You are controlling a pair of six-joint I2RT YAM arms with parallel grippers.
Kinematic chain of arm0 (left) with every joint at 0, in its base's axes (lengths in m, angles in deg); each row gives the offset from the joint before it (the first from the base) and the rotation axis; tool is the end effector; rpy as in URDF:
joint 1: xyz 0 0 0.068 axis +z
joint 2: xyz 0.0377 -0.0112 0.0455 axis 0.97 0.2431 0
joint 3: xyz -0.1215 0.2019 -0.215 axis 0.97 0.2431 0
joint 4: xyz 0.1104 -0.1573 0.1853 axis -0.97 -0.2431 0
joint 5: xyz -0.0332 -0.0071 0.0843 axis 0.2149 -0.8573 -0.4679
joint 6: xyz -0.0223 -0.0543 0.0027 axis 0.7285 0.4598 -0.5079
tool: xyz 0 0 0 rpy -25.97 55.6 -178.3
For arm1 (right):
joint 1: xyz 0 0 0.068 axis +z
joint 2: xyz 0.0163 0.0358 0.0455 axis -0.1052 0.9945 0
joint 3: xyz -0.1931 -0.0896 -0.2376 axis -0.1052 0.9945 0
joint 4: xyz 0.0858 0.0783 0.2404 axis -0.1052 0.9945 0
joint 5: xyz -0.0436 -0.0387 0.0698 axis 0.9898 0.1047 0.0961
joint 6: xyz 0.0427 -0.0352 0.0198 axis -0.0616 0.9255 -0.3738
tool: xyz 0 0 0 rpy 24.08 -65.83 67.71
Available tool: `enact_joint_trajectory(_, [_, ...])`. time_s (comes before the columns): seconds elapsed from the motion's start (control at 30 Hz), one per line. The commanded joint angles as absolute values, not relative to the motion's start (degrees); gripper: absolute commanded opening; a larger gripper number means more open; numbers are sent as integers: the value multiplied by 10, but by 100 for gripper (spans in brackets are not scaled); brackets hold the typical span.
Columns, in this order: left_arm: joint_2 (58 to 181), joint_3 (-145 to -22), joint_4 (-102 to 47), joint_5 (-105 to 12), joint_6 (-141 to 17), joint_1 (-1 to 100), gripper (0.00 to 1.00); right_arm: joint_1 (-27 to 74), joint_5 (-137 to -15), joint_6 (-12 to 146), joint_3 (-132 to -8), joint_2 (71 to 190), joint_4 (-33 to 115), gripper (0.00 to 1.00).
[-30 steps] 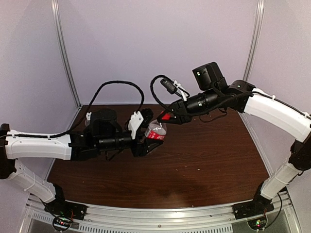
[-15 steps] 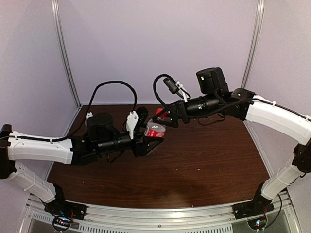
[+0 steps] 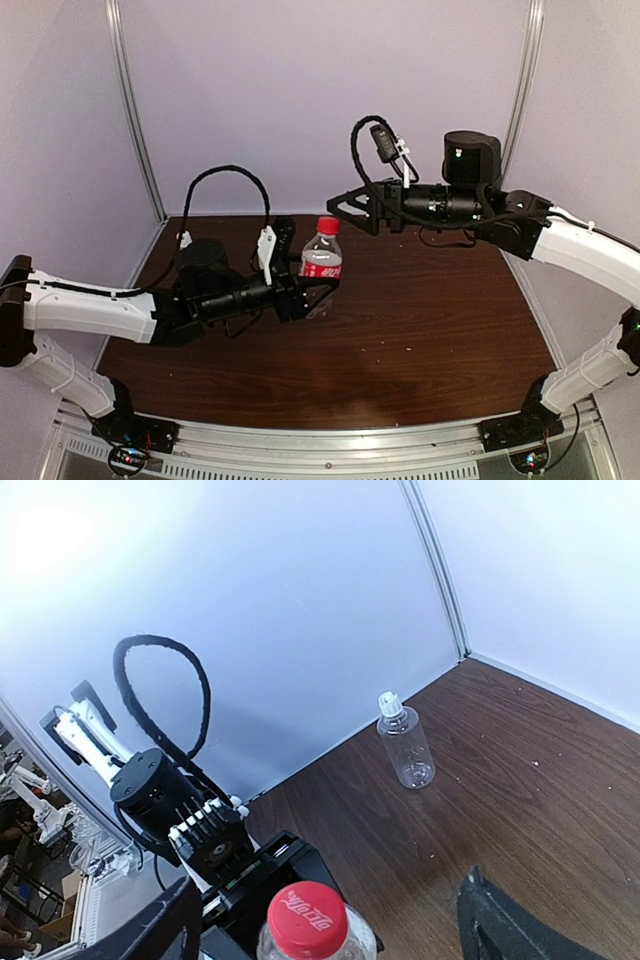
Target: Unscrew the bottle caps
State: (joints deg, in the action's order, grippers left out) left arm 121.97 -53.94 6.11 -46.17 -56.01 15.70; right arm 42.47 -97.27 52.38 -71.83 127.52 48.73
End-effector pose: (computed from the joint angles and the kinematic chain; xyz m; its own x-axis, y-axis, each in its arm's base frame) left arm 0.1493 -0.2740 0.3218 -0.2836 -0.1122 -0.9524 0.8894 0.3406 -0.3049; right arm 0.1933 0.2501 0.4590 -0.4492 -0.0299 -0.8929 -0.8699 0.2426 0.4294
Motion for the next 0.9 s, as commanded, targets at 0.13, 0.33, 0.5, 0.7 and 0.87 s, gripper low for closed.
enact_joint_trajectory(0.13, [1236,-545,121,-443,-540,155,36,436,-965,520,-712,1287,459,72])
enact_joint_trajectory(0.33, [1233,-543,119,-448,-544,155,36,445,-977,521,-710,1299,457,66])
enact_joint_trajectory(0.5, [1231,-541,118,-449,-547,155,36,449,-982,520,-709,1308,456,63])
enact_joint_trajectory(0.7, [1228,-538,116,-450,-549,154,36,453,-993,518,-712,1318,457,52])
enact_joint_trajectory(0.87, [1227,-537,117,-451,-549,155,36,455,-995,518,-712,1321,459,45])
